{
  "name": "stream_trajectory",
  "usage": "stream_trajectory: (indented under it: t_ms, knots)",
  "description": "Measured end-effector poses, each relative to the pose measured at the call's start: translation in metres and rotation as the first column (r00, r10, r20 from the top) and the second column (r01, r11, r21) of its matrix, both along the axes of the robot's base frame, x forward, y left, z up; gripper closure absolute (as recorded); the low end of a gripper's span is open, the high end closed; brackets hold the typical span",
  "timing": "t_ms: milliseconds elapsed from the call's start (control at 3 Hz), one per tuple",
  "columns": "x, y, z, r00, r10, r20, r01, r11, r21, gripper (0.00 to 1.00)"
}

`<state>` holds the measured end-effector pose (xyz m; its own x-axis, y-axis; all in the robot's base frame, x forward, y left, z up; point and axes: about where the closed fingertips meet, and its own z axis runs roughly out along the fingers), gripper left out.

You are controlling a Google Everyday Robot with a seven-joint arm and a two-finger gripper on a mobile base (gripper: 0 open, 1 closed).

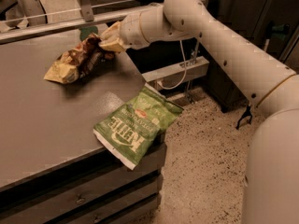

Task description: Move brown chip bag near sponge

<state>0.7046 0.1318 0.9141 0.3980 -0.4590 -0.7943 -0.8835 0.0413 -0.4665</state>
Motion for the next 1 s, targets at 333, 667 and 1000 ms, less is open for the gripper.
stream_trajectory:
  t_ms: [333, 667, 1000]
  knots:
    - [-0.009, -0.003, -0.009, 1.0000, 0.003, -0.009, -0.003, 1.000, -0.008, 0.59]
    - [-0.012, -0.006, -0.015, 0.9999, 0.000, -0.014, 0.000, 1.000, -0.008, 0.36]
    - [-0.014, -0.009, -0.020, 0.9997, -0.004, -0.022, 0.004, 1.000, -0.007, 0.13]
